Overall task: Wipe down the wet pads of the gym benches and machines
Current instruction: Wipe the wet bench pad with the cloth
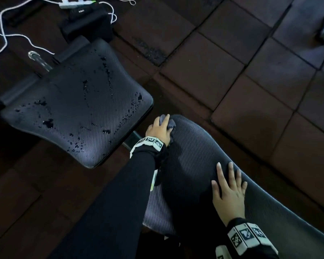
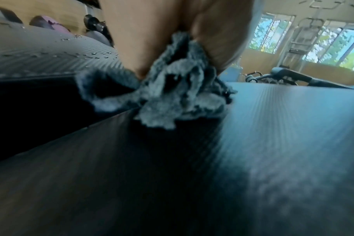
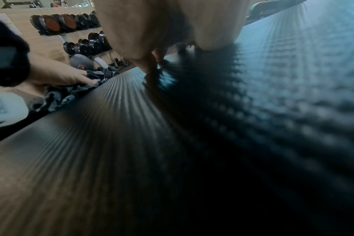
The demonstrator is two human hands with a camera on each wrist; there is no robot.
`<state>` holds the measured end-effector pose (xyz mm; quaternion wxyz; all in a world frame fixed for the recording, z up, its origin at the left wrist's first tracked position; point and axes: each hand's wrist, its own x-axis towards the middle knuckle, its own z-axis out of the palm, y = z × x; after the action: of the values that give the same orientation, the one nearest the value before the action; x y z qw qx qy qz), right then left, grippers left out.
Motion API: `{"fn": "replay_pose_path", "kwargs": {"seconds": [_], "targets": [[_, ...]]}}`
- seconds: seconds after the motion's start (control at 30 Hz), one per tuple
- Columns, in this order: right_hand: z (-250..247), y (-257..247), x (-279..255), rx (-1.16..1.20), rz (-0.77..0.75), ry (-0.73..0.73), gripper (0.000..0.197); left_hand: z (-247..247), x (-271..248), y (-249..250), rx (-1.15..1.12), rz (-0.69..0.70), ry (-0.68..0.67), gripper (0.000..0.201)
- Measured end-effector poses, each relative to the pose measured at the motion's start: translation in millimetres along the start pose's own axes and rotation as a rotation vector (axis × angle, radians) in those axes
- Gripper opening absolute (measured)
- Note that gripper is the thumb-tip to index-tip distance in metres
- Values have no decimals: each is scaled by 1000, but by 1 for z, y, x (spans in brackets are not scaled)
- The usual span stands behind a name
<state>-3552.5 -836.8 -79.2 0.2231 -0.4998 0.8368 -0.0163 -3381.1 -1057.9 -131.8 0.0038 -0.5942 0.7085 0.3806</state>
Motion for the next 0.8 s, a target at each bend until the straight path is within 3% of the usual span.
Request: {"fn": "replay_pose_path", "kwargs": {"seconds": [0.23, 0.57, 0.8], "targets": [[0, -2, 0, 6, 16, 6, 52, 4, -43, -57, -79, 62, 26, 55], [-3, -5, 0, 22, 17, 8, 58, -4, 20, 6, 4, 36, -41, 49], [-11, -5, 2, 51, 34, -69, 58, -17, -11, -26, 83, 0, -107, 58]]}}
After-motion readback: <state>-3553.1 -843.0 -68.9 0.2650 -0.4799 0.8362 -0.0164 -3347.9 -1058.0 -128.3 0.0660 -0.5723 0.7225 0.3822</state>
